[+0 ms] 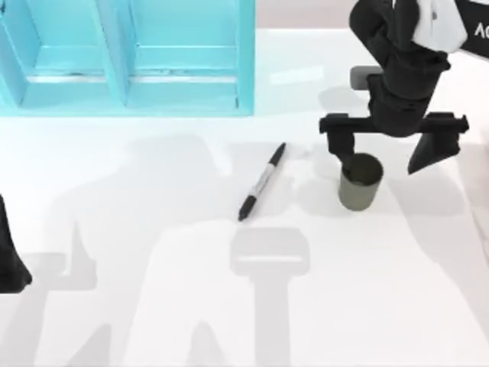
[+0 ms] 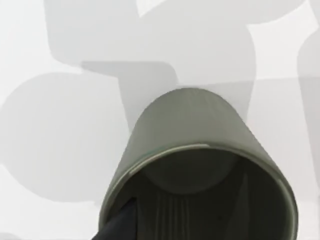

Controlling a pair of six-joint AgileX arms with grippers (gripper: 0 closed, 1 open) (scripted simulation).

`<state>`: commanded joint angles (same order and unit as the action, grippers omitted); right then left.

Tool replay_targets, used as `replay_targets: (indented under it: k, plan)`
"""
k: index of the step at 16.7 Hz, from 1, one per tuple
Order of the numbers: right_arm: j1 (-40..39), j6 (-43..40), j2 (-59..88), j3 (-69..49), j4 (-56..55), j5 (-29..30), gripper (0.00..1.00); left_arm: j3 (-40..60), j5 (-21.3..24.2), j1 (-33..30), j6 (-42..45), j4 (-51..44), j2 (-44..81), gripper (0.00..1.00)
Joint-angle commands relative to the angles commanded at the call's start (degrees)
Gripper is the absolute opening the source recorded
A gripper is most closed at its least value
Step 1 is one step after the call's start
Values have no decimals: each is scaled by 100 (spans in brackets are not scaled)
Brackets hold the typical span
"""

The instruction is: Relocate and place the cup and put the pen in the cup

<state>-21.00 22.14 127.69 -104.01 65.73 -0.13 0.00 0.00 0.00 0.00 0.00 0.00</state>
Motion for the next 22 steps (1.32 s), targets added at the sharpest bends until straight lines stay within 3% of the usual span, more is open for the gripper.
replay_targets:
  k: [7,11,22]
  plan:
    - [16,-1,4,-10,12,2,100,0,0,0,0,0,0,100]
    - [-7,-8,244,-637,571,-2,100,0,0,0,0,0,0,100]
    - [25,-5,1347,-5484,4092,7,100,0,0,0,0,0,0,100]
